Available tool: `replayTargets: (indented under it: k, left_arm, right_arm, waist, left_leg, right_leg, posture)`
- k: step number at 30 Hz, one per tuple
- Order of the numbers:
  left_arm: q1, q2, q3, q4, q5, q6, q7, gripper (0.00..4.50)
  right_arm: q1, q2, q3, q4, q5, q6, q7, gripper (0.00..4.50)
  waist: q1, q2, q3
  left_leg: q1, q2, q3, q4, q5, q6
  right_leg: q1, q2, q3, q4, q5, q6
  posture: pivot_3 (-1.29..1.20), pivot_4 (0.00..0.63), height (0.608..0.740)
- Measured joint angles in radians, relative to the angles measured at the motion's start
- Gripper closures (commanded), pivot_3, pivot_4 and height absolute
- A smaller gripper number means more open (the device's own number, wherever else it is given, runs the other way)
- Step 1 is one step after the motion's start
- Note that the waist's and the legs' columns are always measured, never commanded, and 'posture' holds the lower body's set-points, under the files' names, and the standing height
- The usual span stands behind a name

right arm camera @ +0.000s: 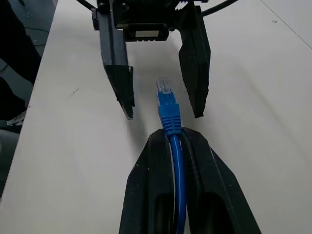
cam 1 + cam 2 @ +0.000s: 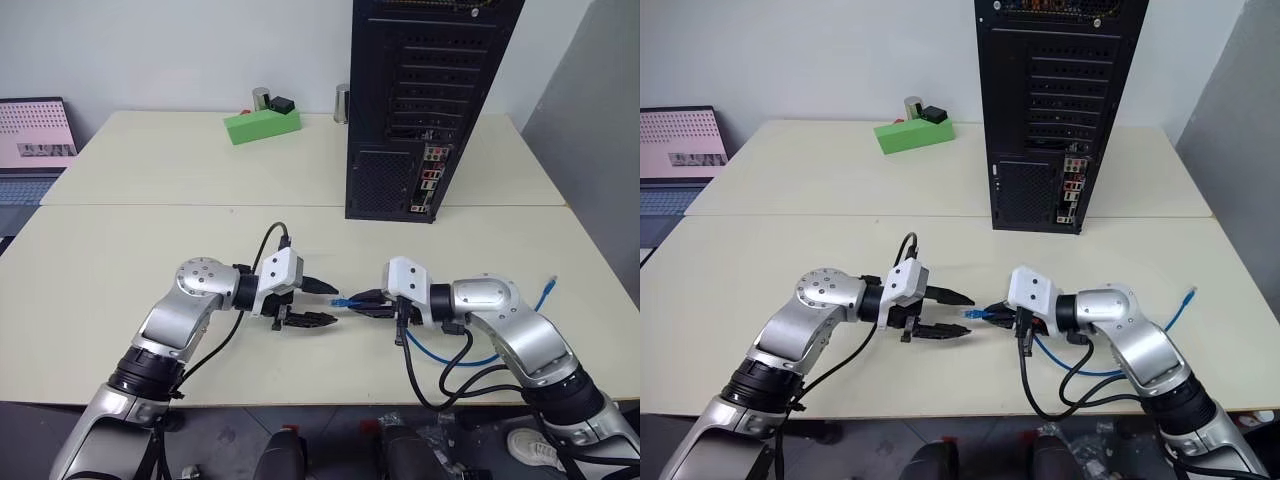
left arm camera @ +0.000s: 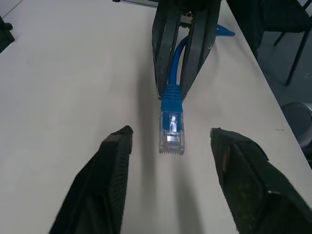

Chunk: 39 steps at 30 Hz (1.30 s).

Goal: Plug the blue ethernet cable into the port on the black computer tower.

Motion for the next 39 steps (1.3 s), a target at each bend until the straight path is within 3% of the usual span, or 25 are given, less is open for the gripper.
replayTargets:
  k: [7, 12, 14, 19, 25, 26, 31, 34, 39]
  left_arm:
    - [-0.001, -0.012, -0.001, 0.008, 0.017, -0.015, -0.004, 4.16]
    - [-0.004, -0.019, -0.001, 0.018, 0.026, -0.033, -0.006, 4.22]
    - [-0.005, -0.021, -0.001, 0.022, 0.030, -0.039, -0.005, 4.22]
    - [-0.004, -0.049, -0.001, 0.046, 0.039, -0.099, 0.016, 4.22]
    - [0.019, -0.051, 0.003, 0.055, 0.049, -0.196, 0.036, 4.22]
    - [0.029, -0.054, 0.003, 0.056, 0.058, -0.238, 0.040, 4.22]
    - [0.056, -0.064, 0.001, 0.094, 0.119, -0.454, 0.065, 4.22]
    - [0.056, -0.073, 0.000, 0.197, 0.219, -0.787, 0.122, 4.22]
    - [0.006, -0.074, 0.001, 0.369, 0.342, -1.174, 0.231, 4.22]
  right_arm:
    - [0.000, -0.004, 0.000, -0.003, -0.001, 0.002, -0.002, 4.49]
    - [0.000, -0.006, 0.000, -0.003, -0.001, 0.002, -0.004, 4.49]
    - [0.000, -0.006, 0.000, -0.003, -0.001, 0.003, -0.007, 3.79]
    - [0.004, -0.044, -0.012, -0.005, 0.032, 0.007, 0.020, 2.78]
    - [0.030, -0.113, -0.124, -0.007, 0.119, 0.045, 0.049, 1.37]
    - [0.036, -0.115, -0.148, -0.010, 0.148, 0.072, 0.050, 1.06]
    - [0.068, -0.100, -0.206, -0.033, 0.268, 0.190, 0.037, 1.05]
    - [0.096, -0.035, -0.249, -0.045, 0.371, 0.305, -0.023, 1.05]
    - [0.114, 0.043, -0.258, -0.070, 0.462, 0.413, -0.109, 1.05]
  waist:
    - [0.000, 0.000, 0.000]
    - [0.000, 0.000, 0.000]
    - [0.000, 0.000, 0.000]
    - [0.003, 0.000, 0.000]
    - [0.004, 0.000, 0.000]
    - [0.004, 0.000, 0.000]
    - [0.004, 0.000, 0.000]
    - [0.007, 0.000, 0.000]
    - [0.011, 0.000, 0.000]
  left_leg:
    - [0.000, 0.000, 0.000, 0.000, 0.000, 0.000]
    - [0.000, 0.000, 0.000, 0.000, 0.000, 0.000]
    - [0.000, 0.000, 0.000, 0.000, 0.000, 0.000]
    - [0.000, 0.000, 0.000, 0.000, 0.000, 0.000]
    - [0.000, 0.000, 0.000, 0.000, 0.000, 0.000]
    - [0.000, 0.000, 0.000, 0.000, 0.000, 0.000]
    - [0.000, 0.000, 0.000, 0.000, 0.000, 0.000]
    - [0.001, 0.000, 0.000, 0.001, 0.000, 0.000]
    - [0.000, 0.000, 0.000, 0.001, 0.000, 0.000]
  right_leg:
    - [0.000, 0.000, 0.000, 0.000, 0.000, 0.000]
    - [0.000, 0.000, 0.000, 0.000, 0.000, 0.000]
    - [0.000, 0.000, 0.000, 0.000, 0.000, 0.000]
    - [0.000, 0.000, 0.000, 0.000, 0.000, 0.000]
    - [0.001, 0.000, 0.000, 0.000, 0.000, 0.000]
    - [0.001, 0.000, 0.000, 0.000, 0.000, 0.000]
    - [0.001, 0.000, 0.000, 0.000, 0.000, 0.000]
    - [0.001, 0.000, 0.000, 0.000, 0.000, 0.000]
    - [0.001, -0.001, 0.000, 0.000, 0.000, 0.000]
  posture:
    - [0.00, 0.150, 0.740]
    - [0.00, 0.150, 0.740]
    - [0.00, 0.150, 0.740]
    - [0.00, 0.150, 0.740]
    - [0.00, 0.150, 0.740]
    - [0.00, 0.150, 0.740]
    - [0.00, 0.150, 0.740]
    - [0.00, 0.150, 0.740]
    - [0.00, 0.150, 0.740]
